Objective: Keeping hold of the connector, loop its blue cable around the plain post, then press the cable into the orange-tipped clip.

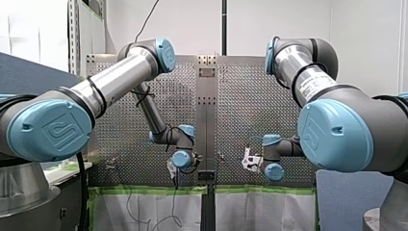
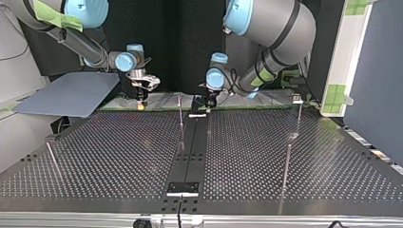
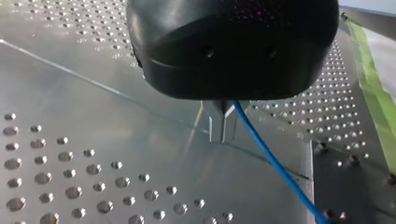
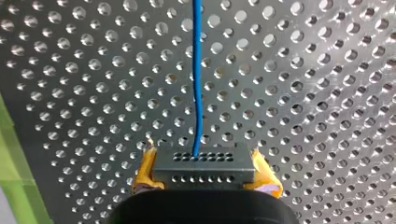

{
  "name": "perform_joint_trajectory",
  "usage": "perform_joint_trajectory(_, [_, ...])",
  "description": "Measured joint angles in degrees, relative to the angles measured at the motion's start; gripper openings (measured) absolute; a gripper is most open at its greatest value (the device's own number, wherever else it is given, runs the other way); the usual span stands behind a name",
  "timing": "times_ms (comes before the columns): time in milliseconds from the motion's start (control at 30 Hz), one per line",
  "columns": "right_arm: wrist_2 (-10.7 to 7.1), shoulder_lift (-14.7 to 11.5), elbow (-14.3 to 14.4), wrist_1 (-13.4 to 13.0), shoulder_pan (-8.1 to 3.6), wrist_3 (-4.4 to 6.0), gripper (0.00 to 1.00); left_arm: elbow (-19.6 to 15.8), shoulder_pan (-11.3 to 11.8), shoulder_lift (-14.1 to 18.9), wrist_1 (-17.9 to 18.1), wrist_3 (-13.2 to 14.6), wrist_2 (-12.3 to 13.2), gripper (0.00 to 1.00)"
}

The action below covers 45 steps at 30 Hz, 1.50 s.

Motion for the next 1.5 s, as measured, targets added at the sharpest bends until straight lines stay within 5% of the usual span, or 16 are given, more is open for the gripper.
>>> perform_joint_trajectory(333, [0.07,-0.01,-3.03,3.2,-0.79,-0.23,0.0,3.18,1.56,-0.23,-4.27,0.41,2.39,0.0])
perform_joint_trajectory(567, [0.06,-0.01,-4.35,3.66,-1.44,-0.2,0.0,6.59,2.36,-3.34,-8.47,1.89,2.62,0.0])
perform_joint_trajectory(833, [0.07,0.04,-4.68,3.82,-2.0,-0.24,0.0,7.5,3.18,-4.14,-8.83,2.43,2.78,0.0])
perform_joint_trajectory(1267, [0.07,0.08,-4.71,3.91,-1.89,-0.24,0.0,7.53,3.55,-4.1,-10.96,7.32,0.1,0.0])
perform_joint_trajectory(1300, [0.07,0.11,-4.7,3.92,-1.88,-0.24,0.0,7.54,3.6,-4.08,-11.25,7.82,-0.22,0.04])
perform_joint_trajectory(1333, [0.06,0.13,-4.7,3.92,-1.87,-0.24,0.0,7.55,3.66,-4.04,-11.48,8.34,-0.36,0.2])
perform_joint_trajectory(1367, [0.07,0.13,-4.7,3.93,-1.85,-0.24,0.0,7.56,3.73,-3.98,-11.71,9.03,-0.28,0.2])
perform_joint_trajectory(1433, [0.06,0.15,-4.7,3.93,-1.81,-0.24,0.0,7.61,3.84,-3.86,-11.92,10.04,0.2,0.6])
perform_joint_trajectory(1500, [0.07,0.15,-4.7,3.96,-1.75,-0.23,0.0,7.6,3.98,-3.79,-12.19,11.26,1.17,0.68])
